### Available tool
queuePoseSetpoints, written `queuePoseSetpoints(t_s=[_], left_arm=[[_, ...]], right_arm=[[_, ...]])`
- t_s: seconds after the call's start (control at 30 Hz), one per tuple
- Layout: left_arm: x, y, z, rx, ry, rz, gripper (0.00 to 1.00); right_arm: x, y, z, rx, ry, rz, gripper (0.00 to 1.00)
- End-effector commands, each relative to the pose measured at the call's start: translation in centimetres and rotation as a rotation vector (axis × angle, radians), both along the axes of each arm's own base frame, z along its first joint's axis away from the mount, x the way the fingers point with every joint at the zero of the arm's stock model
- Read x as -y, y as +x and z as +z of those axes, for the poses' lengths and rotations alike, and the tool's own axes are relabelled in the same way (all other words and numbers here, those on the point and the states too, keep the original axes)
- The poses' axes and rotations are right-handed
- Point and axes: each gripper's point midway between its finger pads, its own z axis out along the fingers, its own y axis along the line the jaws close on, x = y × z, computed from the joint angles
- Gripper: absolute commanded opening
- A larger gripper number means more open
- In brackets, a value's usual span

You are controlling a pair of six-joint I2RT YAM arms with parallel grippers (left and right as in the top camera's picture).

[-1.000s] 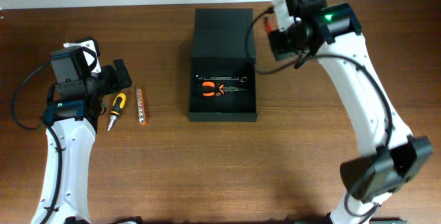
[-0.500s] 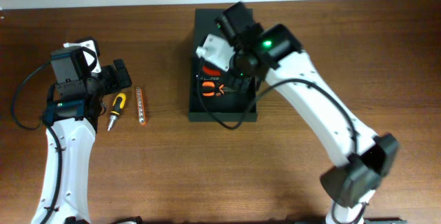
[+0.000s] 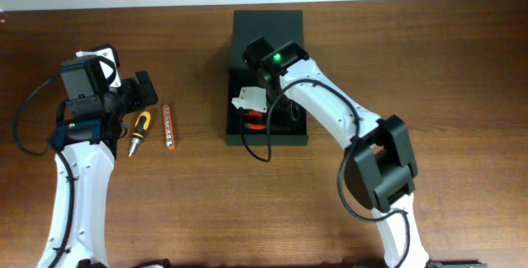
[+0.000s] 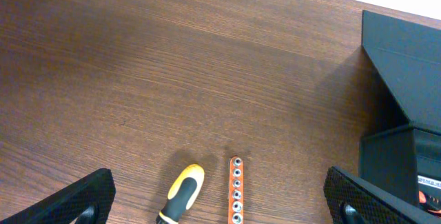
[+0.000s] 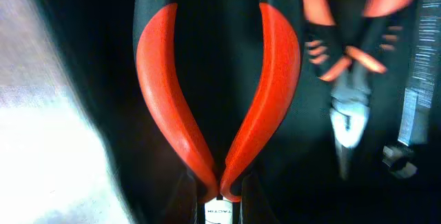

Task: Pack container
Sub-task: 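Carry the red pliers with the right gripper over the box, then release the red pliers into the box and withdraw the right arm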

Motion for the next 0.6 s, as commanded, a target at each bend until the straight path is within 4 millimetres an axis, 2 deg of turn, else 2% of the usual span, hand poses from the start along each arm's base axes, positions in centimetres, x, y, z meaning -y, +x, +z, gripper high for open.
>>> queuePoseSetpoints(t_s=[0.0,0.1,0.13,0.2,0.23,0.4,0.47,0.57], left_arm=[[-0.4,0.3,0.8,0.020,0.000,0.016,0.99],[-0.4,0.3,0.8,0.020,0.000,0.016,0.99],[-0.4,0.3,0.8,0.020,0.000,0.016,0.99],[-0.4,0.3,0.8,0.020,0.000,0.016,0.99],[-0.4,0.4,0.8,0.020,-0.001,0.015,0.99],[-0.4,0.3,0.8,0.020,0.000,0.016,0.99],[-0.4,0.3,0.8,0.020,0.000,0.016,0.99],[-0.4,0.3,0.8,0.020,-0.001,0.015,0.99]], right_arm=[[-0.8,-0.8,-1.6,-0.059,0.022,0.036,0.04],[-1.2,-1.4,-2.2,-0.092,0.035,0.037,0.04],[-1.2,-1.4,-2.2,-0.094,0.033,0.037,0.09],[-1.1,-1.4,-2.3,-0.093,0.029,0.037,0.34],[-1.0,-1.4,-2.3,-0.091,0.025,0.033,0.38],[-0.5,-0.5,-1.4,-0.035,-0.010,-0.023,0.41],[-0.8,0.0,0.1,-0.003,0.014,-0.034,0.41],[-1.2,1.4,3.8,0.087,0.062,-0.094,0.41]])
